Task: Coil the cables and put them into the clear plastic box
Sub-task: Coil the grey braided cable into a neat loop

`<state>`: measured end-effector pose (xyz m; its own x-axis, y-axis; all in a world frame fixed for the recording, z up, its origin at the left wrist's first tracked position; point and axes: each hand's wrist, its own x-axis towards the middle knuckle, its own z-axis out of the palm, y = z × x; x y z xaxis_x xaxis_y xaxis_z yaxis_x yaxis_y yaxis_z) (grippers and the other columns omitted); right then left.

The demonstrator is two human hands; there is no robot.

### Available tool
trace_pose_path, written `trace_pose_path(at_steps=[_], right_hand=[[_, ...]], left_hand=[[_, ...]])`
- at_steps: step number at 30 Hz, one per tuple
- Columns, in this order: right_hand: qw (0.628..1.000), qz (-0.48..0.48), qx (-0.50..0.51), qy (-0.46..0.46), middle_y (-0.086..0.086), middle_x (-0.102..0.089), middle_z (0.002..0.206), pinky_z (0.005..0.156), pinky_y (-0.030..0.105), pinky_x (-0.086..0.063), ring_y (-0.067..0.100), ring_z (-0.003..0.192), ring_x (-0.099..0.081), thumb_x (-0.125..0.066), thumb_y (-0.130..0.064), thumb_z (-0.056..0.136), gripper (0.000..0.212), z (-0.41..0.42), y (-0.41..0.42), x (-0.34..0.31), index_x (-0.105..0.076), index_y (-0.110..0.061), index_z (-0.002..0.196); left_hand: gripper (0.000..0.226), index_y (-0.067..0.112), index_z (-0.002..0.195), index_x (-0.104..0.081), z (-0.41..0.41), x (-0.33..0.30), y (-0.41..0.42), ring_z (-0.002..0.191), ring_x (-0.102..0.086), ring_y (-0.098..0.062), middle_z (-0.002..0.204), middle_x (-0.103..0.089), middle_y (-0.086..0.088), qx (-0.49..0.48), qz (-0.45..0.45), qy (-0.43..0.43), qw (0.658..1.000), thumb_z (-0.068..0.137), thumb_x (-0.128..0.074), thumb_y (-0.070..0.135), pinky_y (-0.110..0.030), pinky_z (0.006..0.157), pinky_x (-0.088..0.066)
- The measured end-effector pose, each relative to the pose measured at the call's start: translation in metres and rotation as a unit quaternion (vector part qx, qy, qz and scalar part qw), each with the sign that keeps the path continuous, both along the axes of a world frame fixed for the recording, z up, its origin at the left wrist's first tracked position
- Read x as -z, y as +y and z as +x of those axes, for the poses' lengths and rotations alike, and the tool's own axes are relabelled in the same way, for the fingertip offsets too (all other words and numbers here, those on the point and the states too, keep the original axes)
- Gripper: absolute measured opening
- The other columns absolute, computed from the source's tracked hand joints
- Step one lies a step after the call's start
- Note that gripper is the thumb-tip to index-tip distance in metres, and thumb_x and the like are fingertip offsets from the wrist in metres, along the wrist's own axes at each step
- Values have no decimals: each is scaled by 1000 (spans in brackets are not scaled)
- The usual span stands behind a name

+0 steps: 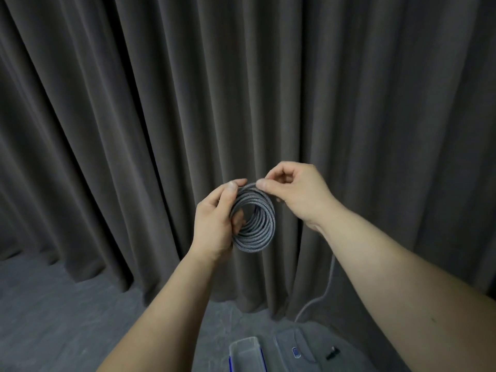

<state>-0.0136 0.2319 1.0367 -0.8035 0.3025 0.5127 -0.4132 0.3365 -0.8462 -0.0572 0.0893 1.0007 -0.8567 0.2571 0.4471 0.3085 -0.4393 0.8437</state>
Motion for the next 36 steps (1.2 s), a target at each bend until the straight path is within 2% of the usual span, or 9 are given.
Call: trace_pose_path(at_steps=[6, 11, 18, 21, 24, 28, 30, 33, 36], right_hand=[[997, -73, -2, 23, -4, -61, 59, 50, 13, -38, 0, 51, -51, -76, -9, 78, 16, -6, -6, 7, -66, -15, 66], [996, -79, -26, 9, -5, -52, 52, 43, 14, -34, 4, 45, -43, -71, -7, 82, 13, -6, -5, 11, -64, -10, 72], [995, -53, -46, -71, 0, -62, 66, 45, 20, -40, 10, 49, -51, -59, 3, 87, 21, -4, 4, 35, -60, -18, 83], [992, 13, -26, -122, -6, -61, 57, 50, 25, -45, 11, 49, -52, -62, 0, 86, 20, -5, 6, 42, -56, -18, 81], [986, 80, 16, -144, -3, -66, 63, 63, 32, -52, 14, 53, -58, -64, -7, 86, 18, -6, 10, 49, -57, -20, 77], [967, 197, 55, -154, -8, -61, 67, 61, 22, -46, 9, 58, -58, -63, -14, 88, 15, -5, 8, 49, -55, -23, 79], [937, 306, 57, -159, -10, -57, 71, 59, 18, -41, 9, 65, -54, -58, -16, 91, 10, -5, 3, 46, -54, -24, 86], [875, 440, 81, -185, -3, -61, 84, 65, 30, -48, 21, 79, -56, -48, -13, 94, 11, -6, -3, 39, -50, -24, 92], [850, 455, 125, -235, 0, -61, 90, 57, 30, -40, 23, 78, -54, -45, -20, 96, 9, -8, 0, 36, -45, -25, 90]], left_hand=[[29, 7, 98, -68, 3, -2, -1, 40, -40, -4, 60, -62, 4, 31, -3, 22, 999, 87, -53, 30, -16, 42, -35], [21, 12, 95, -71, 3, -5, 0, 45, -45, -4, 65, -63, 4, -46, -11, 14, 999, 100, -50, 16, -17, 47, -39], [21, 12, 93, -68, -13, -17, -8, 40, -36, -6, 60, -57, 5, -92, 121, -72, 986, 100, -49, 18, -22, 43, -29], [22, 13, 89, -67, -15, -18, -10, 41, -35, -7, 59, -54, 4, -105, 156, -101, 977, 100, -49, 19, -21, 42, -30], [22, 14, 86, -66, -18, -16, -13, 42, -35, -7, 64, -53, 2, -127, 191, -137, 963, 100, -50, 20, -20, 39, -32], [23, 14, 85, -66, -21, -12, -15, 45, -35, -8, 70, -52, -1, -156, 193, -136, 959, 100, -50, 20, -21, 41, -31], [23, 15, 84, -68, -23, -10, -14, 47, -37, -8, 73, -52, -2, -177, 180, -129, 959, 99, -52, 20, -21, 41, -31], [22, 16, 83, -69, -26, -7, -14, 48, -41, -8, 84, -55, -6, -195, 168, -129, 958, 98, -53, 21, -22, 42, -33], [22, 14, 84, -69, -28, -4, -15, 48, -41, -8, 89, -54, -8, -191, 167, -127, 959, 98, -53, 21, -23, 42, -33]])
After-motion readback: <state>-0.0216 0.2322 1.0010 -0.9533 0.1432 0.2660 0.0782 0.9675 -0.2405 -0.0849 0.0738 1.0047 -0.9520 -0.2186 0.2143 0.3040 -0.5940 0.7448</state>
